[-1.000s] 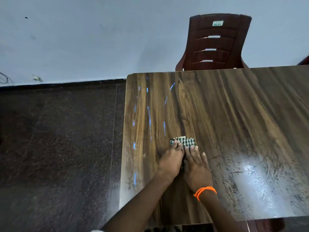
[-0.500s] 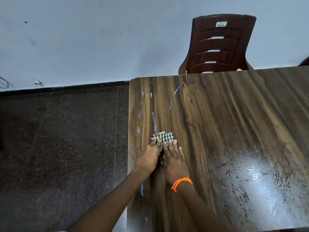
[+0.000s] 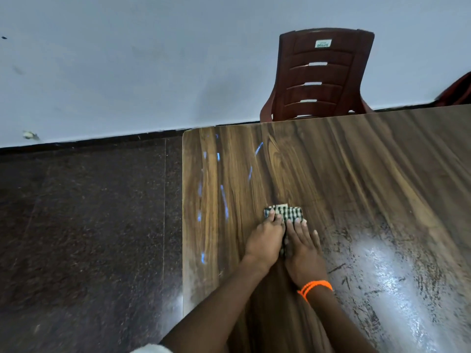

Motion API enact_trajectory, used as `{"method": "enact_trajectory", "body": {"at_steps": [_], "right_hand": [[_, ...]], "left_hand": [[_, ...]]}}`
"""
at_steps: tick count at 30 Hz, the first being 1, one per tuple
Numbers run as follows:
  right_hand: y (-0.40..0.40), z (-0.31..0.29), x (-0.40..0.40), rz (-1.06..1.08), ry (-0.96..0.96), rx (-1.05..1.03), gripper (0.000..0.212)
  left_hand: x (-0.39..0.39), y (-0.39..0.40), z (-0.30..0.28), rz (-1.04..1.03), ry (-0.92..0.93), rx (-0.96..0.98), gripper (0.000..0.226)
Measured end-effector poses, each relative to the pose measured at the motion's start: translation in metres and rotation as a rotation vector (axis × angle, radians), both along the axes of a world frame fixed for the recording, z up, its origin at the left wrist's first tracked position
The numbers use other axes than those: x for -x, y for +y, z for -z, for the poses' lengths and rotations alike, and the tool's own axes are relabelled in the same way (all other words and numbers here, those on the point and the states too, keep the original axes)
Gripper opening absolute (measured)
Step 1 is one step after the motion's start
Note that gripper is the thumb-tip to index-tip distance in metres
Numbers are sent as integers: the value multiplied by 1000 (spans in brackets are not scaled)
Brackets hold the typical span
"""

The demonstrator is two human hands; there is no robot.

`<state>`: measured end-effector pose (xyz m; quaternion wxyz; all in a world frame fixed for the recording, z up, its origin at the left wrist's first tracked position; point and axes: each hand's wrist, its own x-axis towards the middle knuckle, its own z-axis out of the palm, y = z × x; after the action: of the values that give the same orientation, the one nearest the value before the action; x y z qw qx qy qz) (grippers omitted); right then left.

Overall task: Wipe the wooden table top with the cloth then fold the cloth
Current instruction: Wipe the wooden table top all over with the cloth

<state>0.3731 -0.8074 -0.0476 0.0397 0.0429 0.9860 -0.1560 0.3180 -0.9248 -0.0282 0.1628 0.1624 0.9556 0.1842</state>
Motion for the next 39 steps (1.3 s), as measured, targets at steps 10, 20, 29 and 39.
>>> {"method": "enact_trajectory", "body": {"at_steps": [10,20,29,39], "right_hand": [[-65,5,78,-140,-48,20,60],[-59,10,-2,-203,14,10,55],[9,12,62,-40,6,-67,57],[-56,12,171,-162,-9,-22,57]], "left_hand": [[68,-68,11,-104,106,-57,42],[-11,-86,22,59,151,-57,57],[64,-3,13,70,97,2,43],[148,-68,-6,-129,134,-24,28]]}}
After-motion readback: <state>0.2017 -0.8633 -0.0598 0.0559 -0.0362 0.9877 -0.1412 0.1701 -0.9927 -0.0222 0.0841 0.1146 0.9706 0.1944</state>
